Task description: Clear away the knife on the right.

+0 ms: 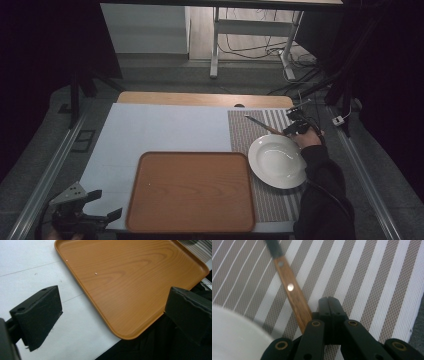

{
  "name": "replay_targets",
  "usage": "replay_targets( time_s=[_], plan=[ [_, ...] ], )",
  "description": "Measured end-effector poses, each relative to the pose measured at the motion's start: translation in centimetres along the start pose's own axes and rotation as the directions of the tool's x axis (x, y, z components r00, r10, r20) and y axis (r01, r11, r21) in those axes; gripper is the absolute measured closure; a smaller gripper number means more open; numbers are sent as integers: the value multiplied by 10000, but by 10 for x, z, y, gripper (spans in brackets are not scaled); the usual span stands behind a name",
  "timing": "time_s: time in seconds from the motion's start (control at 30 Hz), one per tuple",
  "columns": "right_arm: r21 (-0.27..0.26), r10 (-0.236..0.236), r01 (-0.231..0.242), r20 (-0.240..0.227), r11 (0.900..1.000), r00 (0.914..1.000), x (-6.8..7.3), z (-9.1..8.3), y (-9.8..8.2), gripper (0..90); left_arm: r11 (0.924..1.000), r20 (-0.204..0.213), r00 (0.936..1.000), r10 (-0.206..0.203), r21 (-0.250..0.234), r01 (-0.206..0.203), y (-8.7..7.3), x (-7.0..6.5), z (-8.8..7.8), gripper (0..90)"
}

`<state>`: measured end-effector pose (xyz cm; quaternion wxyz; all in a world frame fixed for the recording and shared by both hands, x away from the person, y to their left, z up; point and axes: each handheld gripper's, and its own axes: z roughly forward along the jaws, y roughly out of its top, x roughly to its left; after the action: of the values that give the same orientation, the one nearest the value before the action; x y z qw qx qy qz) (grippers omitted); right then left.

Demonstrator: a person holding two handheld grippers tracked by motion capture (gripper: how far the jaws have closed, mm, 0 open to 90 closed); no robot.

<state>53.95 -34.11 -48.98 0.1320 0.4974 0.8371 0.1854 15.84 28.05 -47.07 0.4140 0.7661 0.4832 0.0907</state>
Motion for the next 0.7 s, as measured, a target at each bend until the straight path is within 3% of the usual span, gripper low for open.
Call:
replay_targets(
  time_s=[0.23,0.3,0.37,0.5,0.7],
  plan=[
    [297,-273,289,-521,9991,9983,1,-6,-10,898,10000,14,10000,-4,50,4,1,1,1,11],
    [273,-431,442,-402,9986,9983,2,-9,-10,898,10000,16,10000,3,44,-3,1,0,1,11],
    [-137,-134,132,-186,9998,9997,-2,-14,-8,865,10000,-8,10000,16,65,-16,1,0,1,11],
    [-927,196,-217,-231,9955,9995,-4,-23,-1,630,10000,25,10000,-12,37,12,1,1,1,11],
    [-989,206,-213,-89,9949,9997,7,-16,12,205,10000,17,10000,-3,29,3,0,0,0,11]
  ],
)
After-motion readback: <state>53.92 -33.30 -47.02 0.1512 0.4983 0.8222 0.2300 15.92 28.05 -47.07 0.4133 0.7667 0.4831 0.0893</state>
